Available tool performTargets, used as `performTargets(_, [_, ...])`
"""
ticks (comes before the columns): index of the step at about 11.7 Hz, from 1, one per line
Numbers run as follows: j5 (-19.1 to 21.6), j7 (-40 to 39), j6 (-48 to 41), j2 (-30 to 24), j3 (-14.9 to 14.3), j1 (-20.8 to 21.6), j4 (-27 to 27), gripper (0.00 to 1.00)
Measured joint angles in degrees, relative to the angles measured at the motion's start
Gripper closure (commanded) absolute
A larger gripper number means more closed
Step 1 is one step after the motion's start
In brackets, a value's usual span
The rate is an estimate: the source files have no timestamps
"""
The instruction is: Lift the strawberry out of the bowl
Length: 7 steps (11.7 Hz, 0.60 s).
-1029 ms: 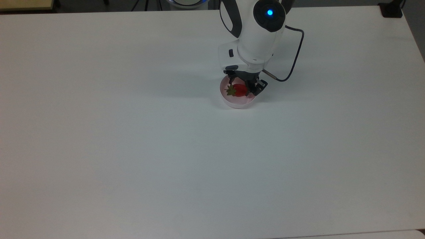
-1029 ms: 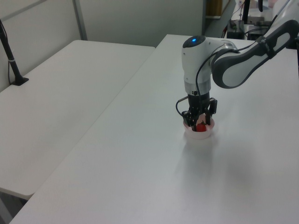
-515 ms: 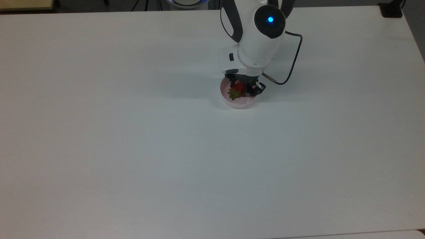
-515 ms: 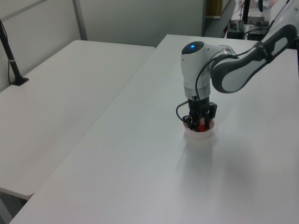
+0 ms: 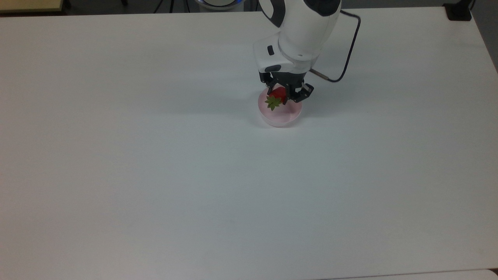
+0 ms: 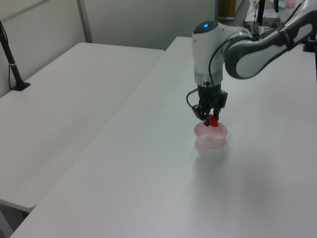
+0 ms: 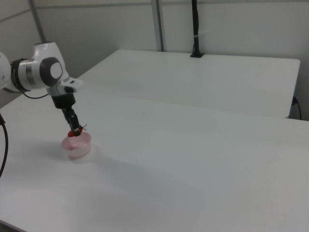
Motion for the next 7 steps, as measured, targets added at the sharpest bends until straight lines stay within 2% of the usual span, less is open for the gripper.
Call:
performTargets(2, [0.0,-12.7,-1.4,-0.3,-0.4,-2.6,1.1,0.64])
performTargets(4, [0.0,-24.9,-1.3,0.3,-0.8,-8.4,1.1,0.54])
performTargets(7, [0.0,-36.8,1.4,2.4,-0.9,-15.5,1.1,0.54])
